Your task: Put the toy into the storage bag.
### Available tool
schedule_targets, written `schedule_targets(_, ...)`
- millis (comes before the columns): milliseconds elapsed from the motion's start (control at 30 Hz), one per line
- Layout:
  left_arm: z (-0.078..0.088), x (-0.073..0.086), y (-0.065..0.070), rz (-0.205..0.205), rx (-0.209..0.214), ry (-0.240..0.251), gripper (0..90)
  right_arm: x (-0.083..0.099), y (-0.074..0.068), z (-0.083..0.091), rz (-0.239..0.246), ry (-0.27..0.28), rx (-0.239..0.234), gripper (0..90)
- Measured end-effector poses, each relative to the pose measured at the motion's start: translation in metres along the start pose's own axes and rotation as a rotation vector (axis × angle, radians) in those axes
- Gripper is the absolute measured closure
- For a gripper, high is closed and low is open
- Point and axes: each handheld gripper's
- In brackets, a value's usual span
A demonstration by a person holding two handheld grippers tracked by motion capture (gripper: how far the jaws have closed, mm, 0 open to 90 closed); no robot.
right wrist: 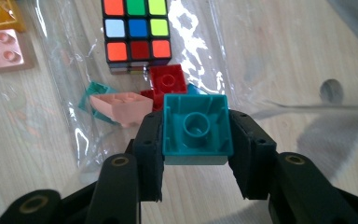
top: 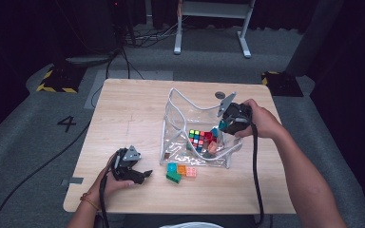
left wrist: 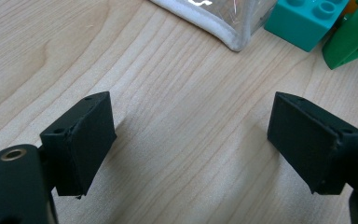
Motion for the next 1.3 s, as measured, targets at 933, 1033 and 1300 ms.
schedule_targets(933,0.0,0.0,0.0,0.0,-0.001,0.0,15.0,0.095,-0.027,0.078,-0.294,0.645,0.15,27.1)
schedule_targets(1033,0.0,0.0,0.0,0.0,-0.002,0.0,15.0,0.111,-0.035,0.08,-0.312,0.655,0.184,26.0)
schedule_targets(1300,0.0,0.0,0.0,0.0,-0.001,0.001,15.0,0.137,-0.051,0.072,-0.333,0.658,0.235,27.9)
Point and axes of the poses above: each handheld gripper's, and its own axes: z roughly backward along the jaws, x roughly out of its underside, y roughly to its right, and after that the axes turned 3 degrees about y, right-handed
